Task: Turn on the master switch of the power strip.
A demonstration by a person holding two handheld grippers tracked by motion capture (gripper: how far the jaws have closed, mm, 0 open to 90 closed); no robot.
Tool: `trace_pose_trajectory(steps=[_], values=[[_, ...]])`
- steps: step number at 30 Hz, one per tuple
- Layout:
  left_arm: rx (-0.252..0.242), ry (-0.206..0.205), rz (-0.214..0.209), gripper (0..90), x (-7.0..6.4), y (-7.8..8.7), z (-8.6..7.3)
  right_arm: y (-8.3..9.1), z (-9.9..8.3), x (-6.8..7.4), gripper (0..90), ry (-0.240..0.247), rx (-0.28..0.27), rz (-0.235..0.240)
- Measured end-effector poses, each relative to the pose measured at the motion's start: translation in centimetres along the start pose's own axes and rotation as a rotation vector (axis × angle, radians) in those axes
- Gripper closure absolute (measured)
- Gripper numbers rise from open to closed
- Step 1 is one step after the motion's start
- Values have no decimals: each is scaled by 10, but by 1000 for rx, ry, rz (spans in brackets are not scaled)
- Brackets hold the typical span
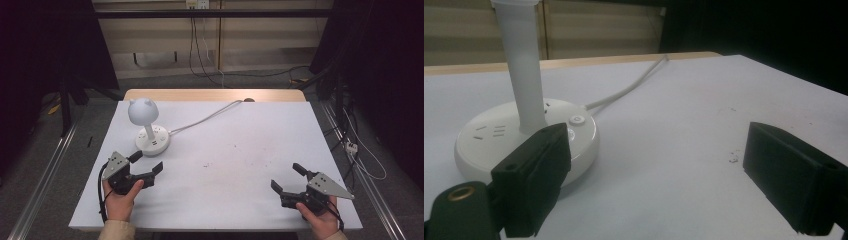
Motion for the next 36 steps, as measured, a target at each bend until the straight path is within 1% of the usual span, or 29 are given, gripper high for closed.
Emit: trace_pose_trajectory(steps=[1,4,5,8,10,12,14,19,20,29,31,32,36], values=[[7,-11,4,130,0,-2,0,0,0,0,45,2,0,0],[24,-17,12,154,1,-7,0,0,1,-2,46,1,-5,-3],[23,-10,16,154,1,-9,0,0,1,-2,46,1,-5,-3],[34,-6,24,163,4,-11,-1,1,2,-2,46,-7,-8,-2],[38,-6,29,168,5,-12,-2,0,2,-1,46,-2,-6,0],[38,-3,32,177,5,-14,-1,-1,1,-1,46,2,-2,1],[43,-4,38,178,6,-16,-1,-1,2,-1,46,-4,-1,3],[37,12,47,191,8,-22,3,-2,3,-1,47,5,-6,0],[42,6,49,191,9,-23,3,-2,3,-1,47,5,-5,0],[36,14,68,194,15,-30,10,-3,2,-1,47,2,2,2],[34,20,71,202,16,-32,11,-3,3,-1,47,4,4,2],[40,16,71,209,16,-33,11,-3,3,-1,48,5,3,2],[50,25,73,255,17,-38,13,-3,2,-1,48,4,4,4]])
Point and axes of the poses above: each handheld gripper's, and its own axes: y roughly backward along the jaws, z roughly out of its top, x roughly to its left, the point moved 10 cm from there along -y, roughly forward along the jaws, and after that the axes turned 11 degrees about x, right-handed, at the moved point
